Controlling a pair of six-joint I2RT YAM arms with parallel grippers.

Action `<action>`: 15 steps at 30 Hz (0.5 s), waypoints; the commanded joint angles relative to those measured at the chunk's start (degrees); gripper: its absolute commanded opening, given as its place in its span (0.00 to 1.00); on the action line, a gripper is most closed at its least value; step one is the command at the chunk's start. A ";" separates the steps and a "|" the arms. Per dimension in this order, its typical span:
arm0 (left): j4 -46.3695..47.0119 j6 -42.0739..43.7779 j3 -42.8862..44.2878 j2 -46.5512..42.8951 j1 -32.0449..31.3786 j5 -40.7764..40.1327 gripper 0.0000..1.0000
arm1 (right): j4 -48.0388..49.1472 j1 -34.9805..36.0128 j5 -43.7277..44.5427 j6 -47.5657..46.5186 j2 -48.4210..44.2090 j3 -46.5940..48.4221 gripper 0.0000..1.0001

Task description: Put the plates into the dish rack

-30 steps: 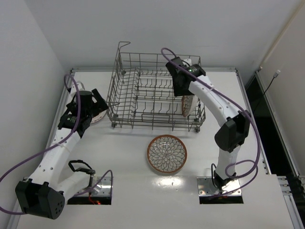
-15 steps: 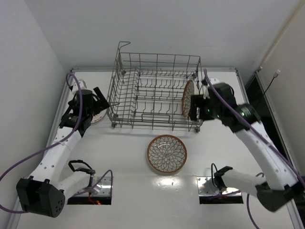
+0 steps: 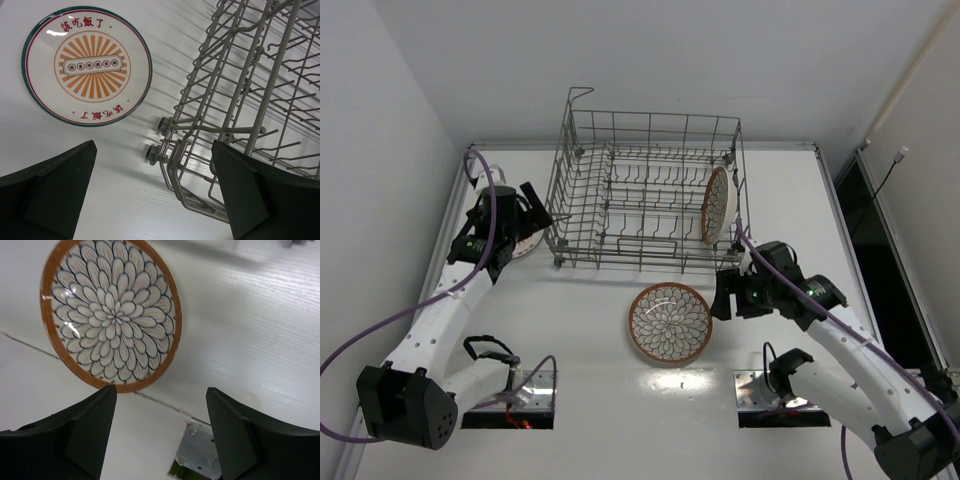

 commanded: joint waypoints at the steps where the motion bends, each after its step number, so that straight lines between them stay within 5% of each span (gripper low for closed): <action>1: 1.25 0.44 3.34 0.13 -0.52 1.92 1.00 | 8.60 -0.18 -0.98 4.28 2.10 -0.77 0.69; 3: 1.24 0.96 3.34 0.13 -0.52 1.92 1.00 | 7.04 -0.18 -0.98 3.76 5.88 0.10 0.63; 7: 0.63 0.97 3.34 0.13 -0.52 1.92 1.00 | 9.55 -0.18 -3.60 4.45 10.47 -0.68 0.68; 15: -0.51 0.44 3.34 1.89 -0.52 1.39 1.00 | 18.26 -0.71 -1.15 15.70 -4.45 -14.56 0.68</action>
